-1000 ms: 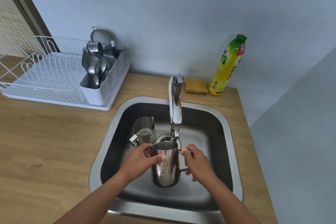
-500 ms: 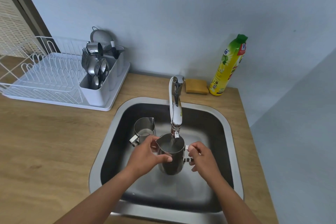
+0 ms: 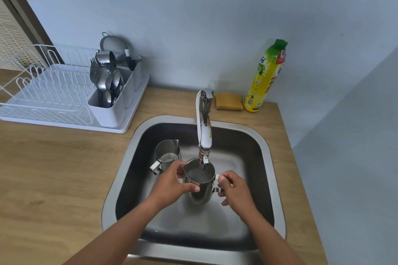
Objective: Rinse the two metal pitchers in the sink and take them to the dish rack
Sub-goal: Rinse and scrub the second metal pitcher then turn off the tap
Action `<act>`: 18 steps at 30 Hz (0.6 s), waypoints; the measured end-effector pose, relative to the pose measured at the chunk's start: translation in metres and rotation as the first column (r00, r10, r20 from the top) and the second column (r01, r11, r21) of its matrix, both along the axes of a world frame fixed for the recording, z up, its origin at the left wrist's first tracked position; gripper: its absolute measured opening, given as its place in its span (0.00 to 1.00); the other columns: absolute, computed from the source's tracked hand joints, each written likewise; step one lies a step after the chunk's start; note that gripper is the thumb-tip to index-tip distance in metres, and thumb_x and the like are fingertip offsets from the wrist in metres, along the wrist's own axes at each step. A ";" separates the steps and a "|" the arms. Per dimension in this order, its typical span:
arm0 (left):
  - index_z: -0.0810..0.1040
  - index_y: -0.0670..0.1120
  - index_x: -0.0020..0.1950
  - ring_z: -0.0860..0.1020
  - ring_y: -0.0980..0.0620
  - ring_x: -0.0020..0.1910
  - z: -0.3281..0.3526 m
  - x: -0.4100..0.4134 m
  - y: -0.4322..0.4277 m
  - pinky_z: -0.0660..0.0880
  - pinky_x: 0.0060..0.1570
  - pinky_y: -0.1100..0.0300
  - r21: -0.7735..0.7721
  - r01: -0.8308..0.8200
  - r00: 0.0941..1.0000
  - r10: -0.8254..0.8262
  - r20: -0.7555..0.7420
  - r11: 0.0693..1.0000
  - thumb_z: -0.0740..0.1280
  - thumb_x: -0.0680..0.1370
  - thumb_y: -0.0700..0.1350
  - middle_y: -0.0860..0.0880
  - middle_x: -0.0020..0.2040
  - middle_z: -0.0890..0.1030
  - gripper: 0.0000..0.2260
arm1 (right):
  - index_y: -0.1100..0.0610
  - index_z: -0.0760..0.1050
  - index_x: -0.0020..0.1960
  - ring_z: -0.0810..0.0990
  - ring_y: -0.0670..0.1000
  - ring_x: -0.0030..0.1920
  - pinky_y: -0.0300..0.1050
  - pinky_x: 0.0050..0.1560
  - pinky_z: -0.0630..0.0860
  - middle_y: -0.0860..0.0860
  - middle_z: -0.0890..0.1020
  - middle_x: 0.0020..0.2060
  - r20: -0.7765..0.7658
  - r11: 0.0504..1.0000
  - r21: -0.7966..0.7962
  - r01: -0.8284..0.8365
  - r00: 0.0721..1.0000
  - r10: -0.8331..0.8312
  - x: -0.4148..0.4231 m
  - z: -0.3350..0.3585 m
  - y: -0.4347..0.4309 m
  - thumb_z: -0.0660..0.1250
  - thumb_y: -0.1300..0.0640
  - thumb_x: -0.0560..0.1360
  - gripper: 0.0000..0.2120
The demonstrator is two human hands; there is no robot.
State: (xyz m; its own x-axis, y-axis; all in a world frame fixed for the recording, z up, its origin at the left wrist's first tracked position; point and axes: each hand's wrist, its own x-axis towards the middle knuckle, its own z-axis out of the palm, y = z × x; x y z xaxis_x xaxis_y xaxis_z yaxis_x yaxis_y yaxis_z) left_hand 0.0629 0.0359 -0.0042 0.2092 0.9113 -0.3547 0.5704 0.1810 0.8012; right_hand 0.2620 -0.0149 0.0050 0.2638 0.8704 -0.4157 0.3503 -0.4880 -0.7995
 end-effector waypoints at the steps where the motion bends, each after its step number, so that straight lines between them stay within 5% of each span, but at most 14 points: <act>1: 0.72 0.57 0.58 0.78 0.58 0.55 -0.001 -0.001 0.001 0.75 0.58 0.57 -0.016 0.008 1.000 -0.008 0.003 1.000 0.81 0.61 0.54 0.59 0.53 0.80 0.30 | 0.51 0.74 0.46 0.83 0.57 0.40 0.46 0.34 0.80 0.55 0.82 0.42 -0.009 1.000 -0.011 -0.012 1.000 0.012 0.000 0.001 0.000 0.60 0.55 0.81 0.07; 12: 0.73 0.51 0.58 0.79 0.55 0.55 0.002 0.001 0.005 0.76 0.60 0.54 -0.104 -0.017 0.996 0.027 0.090 0.994 0.72 0.71 0.62 0.55 0.54 0.80 0.22 | 0.54 0.77 0.49 0.84 0.59 0.30 0.42 0.23 0.74 0.57 0.84 0.35 -0.062 0.996 -0.086 0.017 0.998 -0.023 -0.004 0.001 0.003 0.60 0.53 0.81 0.09; 18: 0.74 0.53 0.55 0.80 0.53 0.52 0.005 0.000 0.008 0.78 0.55 0.50 -0.204 -0.034 0.999 0.039 0.023 0.978 0.66 0.67 0.74 0.54 0.52 0.82 0.29 | 0.58 0.76 0.51 0.82 0.58 0.26 0.41 0.21 0.72 0.57 0.83 0.29 -0.139 0.989 -0.149 0.005 0.990 -0.026 -0.004 0.000 0.004 0.60 0.51 0.81 0.12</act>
State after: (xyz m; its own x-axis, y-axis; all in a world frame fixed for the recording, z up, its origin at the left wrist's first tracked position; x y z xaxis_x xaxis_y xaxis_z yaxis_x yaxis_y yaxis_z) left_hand 0.0630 0.0444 0.0008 0.1891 0.8280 -0.5280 0.5396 0.3616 0.7603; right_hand 0.2579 -0.0108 0.0047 0.2063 0.7928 -0.5735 0.2312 -0.6090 -0.7587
